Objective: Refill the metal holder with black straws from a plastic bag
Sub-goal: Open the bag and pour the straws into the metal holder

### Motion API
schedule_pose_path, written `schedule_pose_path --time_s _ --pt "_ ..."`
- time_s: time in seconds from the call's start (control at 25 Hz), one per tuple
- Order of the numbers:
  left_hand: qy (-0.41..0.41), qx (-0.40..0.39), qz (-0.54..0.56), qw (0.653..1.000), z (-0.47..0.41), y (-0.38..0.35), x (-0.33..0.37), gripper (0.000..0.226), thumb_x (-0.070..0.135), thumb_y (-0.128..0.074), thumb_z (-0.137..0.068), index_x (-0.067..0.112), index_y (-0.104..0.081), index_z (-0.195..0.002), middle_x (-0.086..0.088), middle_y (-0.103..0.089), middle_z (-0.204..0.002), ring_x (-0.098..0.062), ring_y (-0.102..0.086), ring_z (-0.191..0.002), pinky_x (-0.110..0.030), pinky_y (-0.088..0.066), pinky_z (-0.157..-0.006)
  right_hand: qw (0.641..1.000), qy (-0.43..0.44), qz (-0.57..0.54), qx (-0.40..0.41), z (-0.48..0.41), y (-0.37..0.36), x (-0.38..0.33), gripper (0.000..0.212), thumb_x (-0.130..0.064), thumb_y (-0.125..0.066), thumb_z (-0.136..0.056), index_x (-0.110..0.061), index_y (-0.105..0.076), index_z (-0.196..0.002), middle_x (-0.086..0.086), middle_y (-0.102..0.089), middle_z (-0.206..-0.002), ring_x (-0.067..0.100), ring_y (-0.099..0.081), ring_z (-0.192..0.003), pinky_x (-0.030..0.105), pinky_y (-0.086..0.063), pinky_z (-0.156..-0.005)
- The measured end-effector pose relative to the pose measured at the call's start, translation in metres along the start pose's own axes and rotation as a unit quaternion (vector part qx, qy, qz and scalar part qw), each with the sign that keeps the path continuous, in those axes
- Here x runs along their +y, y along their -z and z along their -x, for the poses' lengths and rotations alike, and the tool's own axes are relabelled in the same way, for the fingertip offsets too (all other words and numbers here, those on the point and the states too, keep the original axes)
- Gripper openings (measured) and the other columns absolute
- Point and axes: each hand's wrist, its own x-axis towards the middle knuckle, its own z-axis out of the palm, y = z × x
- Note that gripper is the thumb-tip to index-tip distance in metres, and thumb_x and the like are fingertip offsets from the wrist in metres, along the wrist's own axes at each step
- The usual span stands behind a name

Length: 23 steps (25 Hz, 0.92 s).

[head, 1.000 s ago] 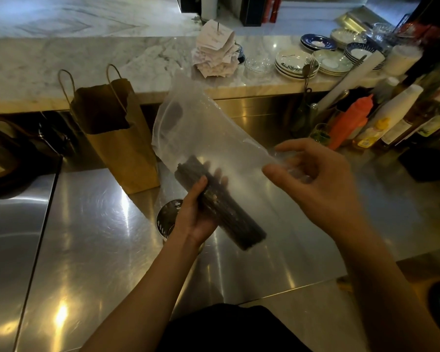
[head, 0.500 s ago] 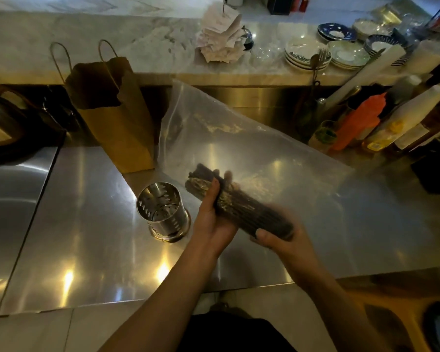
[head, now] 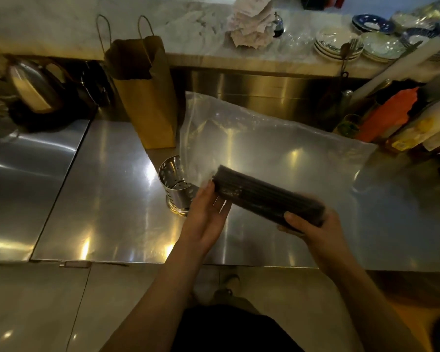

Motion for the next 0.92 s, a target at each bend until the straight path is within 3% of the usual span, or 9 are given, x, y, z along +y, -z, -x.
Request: schedule_pose_path --time_s 0.12,0.24,0.4,0.56,0.72,0.84,0.92 --pt "-0.003 0.019 -0.014 1.0 0.012 0.003 0.01 0.032 0.019 -0.056 -0.093 0.01 -0.057 -0.123 -0.012 -0.062 -0.125 -0.022 -0.062 -0.118 -0.033 -0.053 -0.095 1.0 0.012 0.003 0.013 0.008 -0.009 -0.002 0.051 -0.026 -0.082 -0.062 -0.012 -0.067 -0.109 0.009 -0.075 -0.103 0.033 -0.07 -0.101 0.036 -0.061 -0.073" --pt "0.011 0.014 -0.033 0.999 0.021 0.006 0.018 0.023 0.016 -0.05 -0.099 0.01 -0.059 -0.119 -0.015 -0.059 -0.131 -0.026 -0.055 -0.127 -0.036 -0.047 -0.104 1.0 0.026 0.009 0.013 0.016 -0.014 -0.005 0.054 -0.026 -0.084 -0.066 -0.01 -0.065 -0.114 0.01 -0.074 -0.108 0.031 -0.069 -0.104 0.036 -0.061 -0.073" --pt "0.027 0.026 -0.02 0.999 0.022 0.008 0.014 0.029 0.015 -0.051 -0.098 0.007 -0.058 -0.125 -0.015 -0.058 -0.133 -0.025 -0.058 -0.124 -0.035 -0.05 -0.1 0.999 0.031 0.036 0.016 0.024 -0.013 -0.014 0.041 -0.006 -0.067 -0.078 -0.008 -0.061 -0.118 0.01 -0.071 -0.114 0.028 -0.068 -0.107 0.035 -0.061 -0.075" --pt "0.026 0.027 0.005 0.999 0.019 0.003 -0.003 0.03 0.018 -0.057 -0.092 0.009 -0.059 -0.121 -0.016 -0.057 -0.136 -0.026 -0.057 -0.125 -0.038 -0.045 -0.106 0.997 0.044 0.069 -0.009 0.023 -0.008 -0.032 0.038 -0.013 -0.067 -0.076 -0.015 -0.062 -0.113 0.002 -0.073 -0.109 0.022 -0.069 -0.105 0.029 -0.061 -0.072" --pt "0.001 0.038 0.044 0.998 0.009 -0.006 -0.012 0.051 0.02 -0.064 -0.083 0.006 -0.054 -0.131 -0.016 -0.057 -0.137 -0.026 -0.058 -0.125 -0.038 -0.047 -0.105 0.993 0.058 0.095 -0.05 0.003 0.002 -0.049 0.038 -0.02 -0.071 -0.07 -0.022 -0.062 -0.107 -0.01 -0.075 -0.1 0.015 -0.07 -0.1 0.024 -0.06 -0.068" --pt "-0.015 0.063 0.079 0.995 -0.002 -0.019 -0.018 0.055 0.019 -0.066 -0.082 0.005 -0.053 -0.133 -0.017 -0.056 -0.138 -0.026 -0.059 -0.123 -0.037 -0.048 -0.104 0.986 0.069 0.127 -0.082 -0.021 0.014 -0.06 0.034 -0.006 -0.069 -0.078 -0.023 -0.064 -0.107 -0.002 -0.074 -0.103 0.017 -0.07 -0.1 0.026 -0.06 -0.068" --pt "-0.022 0.072 0.093 0.993 -0.006 -0.029 -0.023 0.046 0.017 -0.067 -0.081 0.005 -0.059 -0.124 -0.017 -0.058 -0.136 -0.027 -0.062 -0.12 -0.038 -0.049 -0.101 0.982 0.073 0.142 -0.102 -0.034 0.021 -0.067 0.036 -0.009 -0.07 -0.076 -0.022 -0.064 -0.109 0.003 -0.071 -0.107 0.017 -0.07 -0.102 0.026 -0.06 -0.068"
